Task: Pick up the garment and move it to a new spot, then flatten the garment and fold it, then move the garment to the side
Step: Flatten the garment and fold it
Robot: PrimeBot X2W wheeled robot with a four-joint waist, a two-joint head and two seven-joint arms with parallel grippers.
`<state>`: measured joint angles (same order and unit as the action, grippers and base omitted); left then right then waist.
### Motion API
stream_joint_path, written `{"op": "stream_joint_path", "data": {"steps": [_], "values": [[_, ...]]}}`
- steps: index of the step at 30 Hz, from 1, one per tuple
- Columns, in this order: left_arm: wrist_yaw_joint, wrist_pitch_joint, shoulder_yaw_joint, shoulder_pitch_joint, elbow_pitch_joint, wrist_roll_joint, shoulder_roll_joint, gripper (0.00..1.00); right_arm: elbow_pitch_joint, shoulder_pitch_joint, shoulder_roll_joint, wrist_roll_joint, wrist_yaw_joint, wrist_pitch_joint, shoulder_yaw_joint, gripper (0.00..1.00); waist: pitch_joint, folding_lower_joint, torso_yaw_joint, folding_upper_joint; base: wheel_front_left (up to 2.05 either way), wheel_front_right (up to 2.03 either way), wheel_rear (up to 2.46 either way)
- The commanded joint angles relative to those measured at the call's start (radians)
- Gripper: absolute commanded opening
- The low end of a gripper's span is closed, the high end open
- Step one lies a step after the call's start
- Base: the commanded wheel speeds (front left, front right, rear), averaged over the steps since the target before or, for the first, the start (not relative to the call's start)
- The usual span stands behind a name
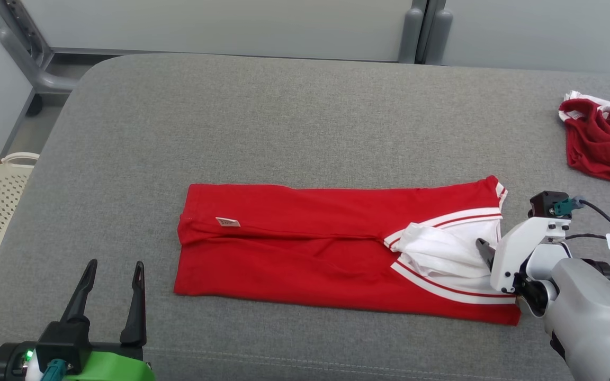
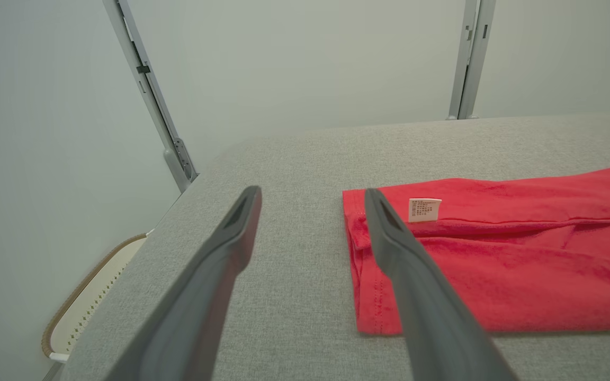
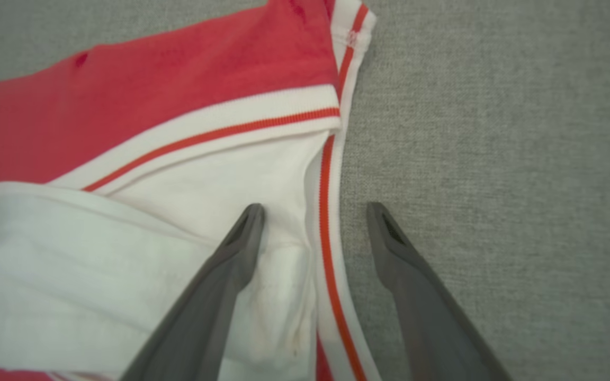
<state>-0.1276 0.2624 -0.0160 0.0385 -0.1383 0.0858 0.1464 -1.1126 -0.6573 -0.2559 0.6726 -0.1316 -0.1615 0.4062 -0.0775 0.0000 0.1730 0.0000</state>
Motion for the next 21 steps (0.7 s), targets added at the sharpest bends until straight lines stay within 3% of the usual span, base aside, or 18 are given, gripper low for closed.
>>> {"op": "stream_joint_path", "data": {"steps": [1, 6, 7, 8, 9, 21], "values": [[-0.002, 0.002, -0.003, -0.006, -0.002, 0.002, -0.001, 1.00, -0.018, 0.005, 0.011, 0.005, 0.002, -0.012, 0.012, 1.00, -0.001, 0.0000, -0.001, 0.0000, 0.00, 0.00, 0.00], [-0.003, 0.002, 0.001, -0.016, -0.005, 0.000, -0.003, 1.00, -0.028, -0.004, 0.026, 0.019, 0.001, -0.019, 0.023, 0.99, -0.006, 0.0000, 0.000, 0.0000, 0.00, 0.00, 0.00], [-0.002, 0.002, 0.003, -0.018, -0.006, 0.000, -0.005, 1.00, -0.028, -0.005, 0.030, 0.024, 0.001, -0.022, 0.026, 0.62, -0.006, 0.0000, 0.002, 0.0000, 0.00, 0.00, 0.00], [-0.002, 0.002, 0.004, -0.019, -0.008, 0.000, -0.005, 1.00, -0.027, -0.005, 0.034, 0.027, 0.001, -0.024, 0.031, 0.37, -0.007, 0.0000, 0.003, 0.0000, 0.00, 0.00, 0.00], [-0.002, 0.002, 0.005, -0.020, -0.010, 0.000, -0.006, 1.00, -0.023, -0.006, 0.035, 0.034, 0.001, -0.021, 0.034, 0.00, -0.007, 0.0000, 0.003, 0.0000, 0.00, 0.00, 0.00], [-0.003, 0.002, -0.009, -0.013, -0.013, 0.004, -0.018, 1.00, -0.011, -0.024, -0.067, 0.064, 0.002, 0.055, 0.058, 0.00, -0.006, 0.0000, -0.025, 0.0000, 0.00, 0.00, 0.00]]}}
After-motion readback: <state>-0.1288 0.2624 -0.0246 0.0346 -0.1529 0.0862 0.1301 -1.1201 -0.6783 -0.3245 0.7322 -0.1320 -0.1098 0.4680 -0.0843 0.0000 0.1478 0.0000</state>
